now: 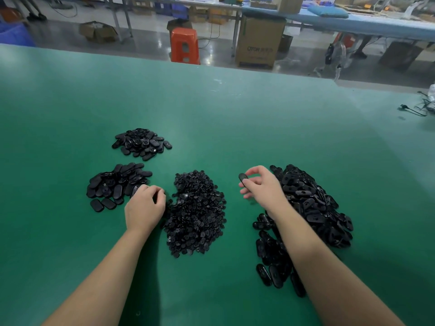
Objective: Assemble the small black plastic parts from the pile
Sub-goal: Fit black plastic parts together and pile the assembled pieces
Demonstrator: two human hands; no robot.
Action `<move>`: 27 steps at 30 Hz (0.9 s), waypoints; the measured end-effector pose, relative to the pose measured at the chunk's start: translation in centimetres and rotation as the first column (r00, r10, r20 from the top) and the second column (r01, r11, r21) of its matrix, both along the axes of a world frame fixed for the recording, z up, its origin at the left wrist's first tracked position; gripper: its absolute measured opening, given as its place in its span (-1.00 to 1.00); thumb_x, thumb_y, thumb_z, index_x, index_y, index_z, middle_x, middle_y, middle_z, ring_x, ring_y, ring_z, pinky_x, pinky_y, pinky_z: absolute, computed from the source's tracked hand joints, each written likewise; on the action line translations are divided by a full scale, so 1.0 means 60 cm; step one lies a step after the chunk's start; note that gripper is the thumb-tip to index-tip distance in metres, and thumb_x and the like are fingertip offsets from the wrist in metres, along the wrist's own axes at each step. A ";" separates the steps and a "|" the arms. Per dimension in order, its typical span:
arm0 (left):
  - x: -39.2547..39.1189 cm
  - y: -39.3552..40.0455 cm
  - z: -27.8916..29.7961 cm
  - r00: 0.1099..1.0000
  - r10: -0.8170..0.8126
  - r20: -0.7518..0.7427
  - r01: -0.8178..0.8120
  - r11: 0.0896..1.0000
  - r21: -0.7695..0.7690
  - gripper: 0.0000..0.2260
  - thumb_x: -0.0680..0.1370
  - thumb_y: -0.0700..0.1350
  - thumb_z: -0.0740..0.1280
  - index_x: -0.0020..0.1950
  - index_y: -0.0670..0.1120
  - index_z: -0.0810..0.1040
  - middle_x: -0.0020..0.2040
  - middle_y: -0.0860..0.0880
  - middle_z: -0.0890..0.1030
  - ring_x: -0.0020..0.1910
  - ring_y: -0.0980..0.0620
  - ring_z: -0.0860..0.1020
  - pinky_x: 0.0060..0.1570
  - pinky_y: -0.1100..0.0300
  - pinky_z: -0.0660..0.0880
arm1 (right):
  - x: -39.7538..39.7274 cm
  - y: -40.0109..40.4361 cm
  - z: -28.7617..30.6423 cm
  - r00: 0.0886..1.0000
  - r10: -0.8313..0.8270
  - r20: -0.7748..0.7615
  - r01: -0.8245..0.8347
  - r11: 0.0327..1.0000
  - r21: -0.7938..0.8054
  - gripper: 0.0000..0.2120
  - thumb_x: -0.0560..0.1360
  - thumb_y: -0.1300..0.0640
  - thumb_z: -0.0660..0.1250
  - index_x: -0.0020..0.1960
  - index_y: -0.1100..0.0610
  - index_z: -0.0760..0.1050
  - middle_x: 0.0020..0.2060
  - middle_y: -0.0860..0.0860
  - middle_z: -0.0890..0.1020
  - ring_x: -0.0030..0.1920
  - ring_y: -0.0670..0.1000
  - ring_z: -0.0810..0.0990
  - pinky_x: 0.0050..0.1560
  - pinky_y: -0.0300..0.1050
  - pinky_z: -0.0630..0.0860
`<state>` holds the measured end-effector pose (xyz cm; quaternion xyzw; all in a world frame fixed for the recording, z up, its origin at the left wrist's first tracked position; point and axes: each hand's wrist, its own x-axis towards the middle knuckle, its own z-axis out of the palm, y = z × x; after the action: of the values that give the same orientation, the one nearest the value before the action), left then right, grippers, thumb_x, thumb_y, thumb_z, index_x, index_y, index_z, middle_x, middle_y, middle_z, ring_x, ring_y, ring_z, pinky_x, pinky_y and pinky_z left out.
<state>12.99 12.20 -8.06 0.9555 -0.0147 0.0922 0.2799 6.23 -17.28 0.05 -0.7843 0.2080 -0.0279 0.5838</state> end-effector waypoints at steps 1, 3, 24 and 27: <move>0.000 0.001 -0.001 1.000 -0.005 0.001 0.005 1.000 -0.002 -0.82 0.63 -0.01 0.29 -0.01 0.01 0.67 -0.11 0.11 0.54 -0.21 0.07 0.52 -0.35 0.20 0.36 | 0.000 0.015 -0.010 0.998 -0.060 0.020 0.058 0.996 0.072 -0.84 0.61 0.30 0.29 0.15 0.13 0.47 -0.12 0.11 0.71 -0.23 -0.03 0.69 -0.14 -0.14 0.67; -0.001 0.002 -0.001 1.000 -0.017 0.002 0.017 1.000 0.001 -0.82 0.62 0.05 0.30 -0.03 0.04 0.67 -0.12 0.13 0.53 -0.23 0.10 0.52 -0.36 0.23 0.34 | 0.001 0.047 -0.032 0.987 -0.158 0.034 0.148 0.968 0.202 -0.74 0.63 0.31 0.26 0.21 0.00 0.44 -0.07 0.08 0.70 -0.16 -0.04 0.69 -0.07 -0.17 0.66; -0.003 0.003 -0.001 0.997 -0.080 0.007 0.079 0.995 0.057 -0.89 0.52 0.17 0.44 -0.14 0.19 0.70 -0.21 0.18 0.53 -0.32 0.24 0.46 -0.43 0.25 0.24 | -0.002 0.093 -0.123 0.882 -0.467 0.059 0.432 0.853 0.294 -0.83 0.64 0.12 0.29 -0.05 0.12 0.61 -0.31 0.00 0.63 -0.39 -0.11 0.63 -0.15 -0.08 0.62; -0.004 0.004 -0.004 0.996 -0.084 0.018 0.083 0.995 0.047 -0.86 0.54 0.17 0.42 -0.12 0.15 0.71 -0.22 0.17 0.54 -0.31 0.23 0.47 -0.43 0.24 0.25 | -0.007 0.094 -0.127 0.893 -0.442 0.088 0.397 0.864 0.308 -0.92 0.62 0.19 0.33 0.07 0.09 0.60 -0.19 -0.01 0.66 -0.33 -0.13 0.65 -0.02 -0.03 0.66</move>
<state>12.74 12.46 -8.27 0.9592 -0.0595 0.0896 0.2613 5.78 -11.64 -7.59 -0.6241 0.3295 -0.1859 0.6837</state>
